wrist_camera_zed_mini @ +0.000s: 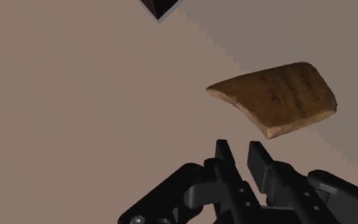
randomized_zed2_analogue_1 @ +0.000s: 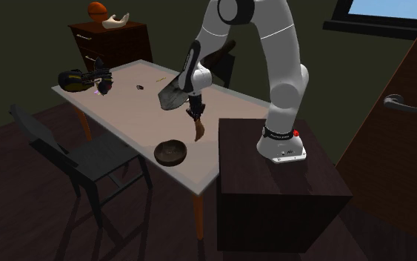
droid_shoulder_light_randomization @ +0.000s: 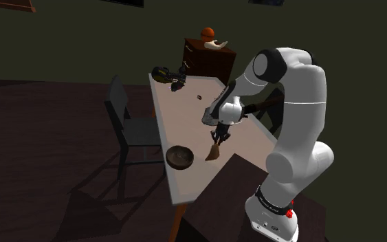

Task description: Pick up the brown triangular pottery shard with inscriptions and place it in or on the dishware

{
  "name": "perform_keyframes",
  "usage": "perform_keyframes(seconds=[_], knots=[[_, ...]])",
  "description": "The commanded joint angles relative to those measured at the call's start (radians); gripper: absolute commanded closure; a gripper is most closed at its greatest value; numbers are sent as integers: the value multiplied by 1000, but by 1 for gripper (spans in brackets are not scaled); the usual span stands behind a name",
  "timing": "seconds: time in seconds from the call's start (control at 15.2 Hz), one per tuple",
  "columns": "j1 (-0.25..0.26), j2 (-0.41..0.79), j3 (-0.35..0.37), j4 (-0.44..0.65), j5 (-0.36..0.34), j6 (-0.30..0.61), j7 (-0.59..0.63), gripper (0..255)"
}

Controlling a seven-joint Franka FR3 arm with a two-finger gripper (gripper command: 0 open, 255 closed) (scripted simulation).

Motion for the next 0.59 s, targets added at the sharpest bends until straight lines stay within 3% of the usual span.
perform_keyframes(seconds=[0.0,0.26,0.33,0.53], knots=[[8,-33,-12,-10,-14,-24,11,255],[13,-62,-22,-18,-27,-44,19,255],[13,-62,-22,-18,-27,-44,19,0],[211,-104,-117,-96,-215,-30,264,0]])
